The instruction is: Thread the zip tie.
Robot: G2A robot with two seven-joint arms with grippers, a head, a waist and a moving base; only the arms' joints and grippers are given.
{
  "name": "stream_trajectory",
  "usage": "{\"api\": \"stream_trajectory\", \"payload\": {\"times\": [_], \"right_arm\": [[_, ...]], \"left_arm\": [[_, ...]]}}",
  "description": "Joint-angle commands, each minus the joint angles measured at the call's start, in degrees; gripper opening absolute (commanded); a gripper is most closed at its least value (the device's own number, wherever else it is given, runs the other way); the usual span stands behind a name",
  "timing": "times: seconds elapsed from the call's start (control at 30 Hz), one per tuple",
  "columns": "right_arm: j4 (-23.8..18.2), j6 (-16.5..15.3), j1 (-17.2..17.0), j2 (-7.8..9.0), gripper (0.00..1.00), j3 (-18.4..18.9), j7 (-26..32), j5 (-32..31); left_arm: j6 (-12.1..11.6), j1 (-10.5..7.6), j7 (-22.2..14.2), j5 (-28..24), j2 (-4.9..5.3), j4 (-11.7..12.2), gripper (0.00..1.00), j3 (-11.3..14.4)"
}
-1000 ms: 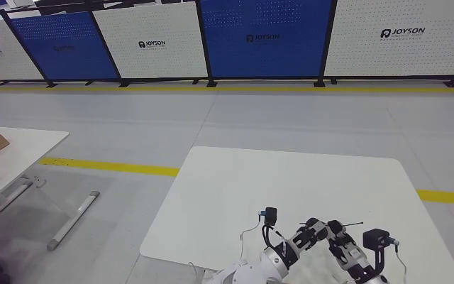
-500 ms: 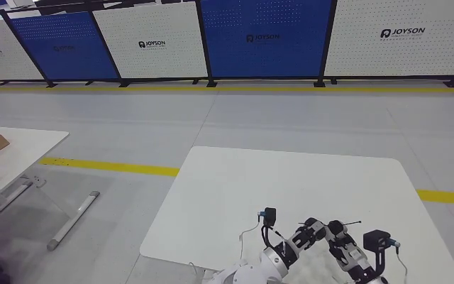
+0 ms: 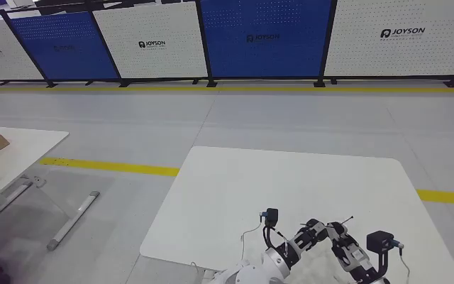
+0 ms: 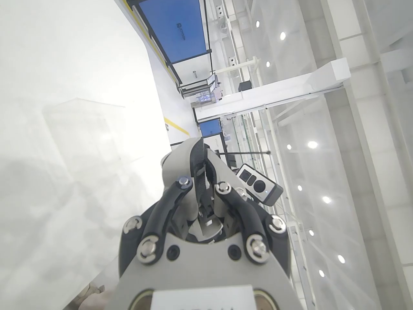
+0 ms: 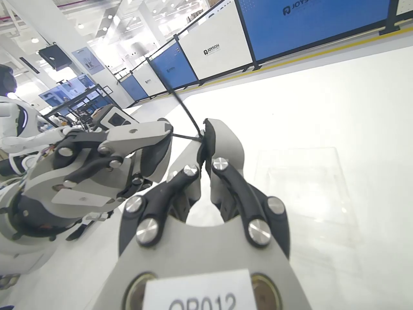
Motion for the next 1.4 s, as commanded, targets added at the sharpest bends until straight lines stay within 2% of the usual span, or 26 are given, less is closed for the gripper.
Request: {"api": "stream_trajectory", "payload": {"times": [0.0,0.63,0.9,1.23,1.37], "right_arm": [[0.0,0.0,0.0,0.05,0.0,0.0,0.0,-0.1],[0.3,0.2,0.9,-0.02,0.0,-0.6,2.0,-1.0],[0.6,0.2,1.1,-0.11,0.0,-0.7,2.2,-1.5],[1.2,0.4,1.7,-0.25,0.0,-1.3,2.7,-2.7],[1.4,0.3,1.8,-0.29,0.0,-1.6,2.6,-3.5]], "left_arm": [[0.0,0.02,0.1,0.1,-0.03,-0.1,0.0,0.0],[-3.0,0.92,-1.5,0.7,0.13,-1.7,0.0,0.0],[-3.5,1.22,-1.6,0.9,0.18,-2.4,0.0,0.0],[-4.4,2.56,-1.5,2.1,0.48,-4.9,0.0,-0.1],[-5.8,3.27,-0.3,1.9,0.61,-6.2,0.0,-0.8]]}}
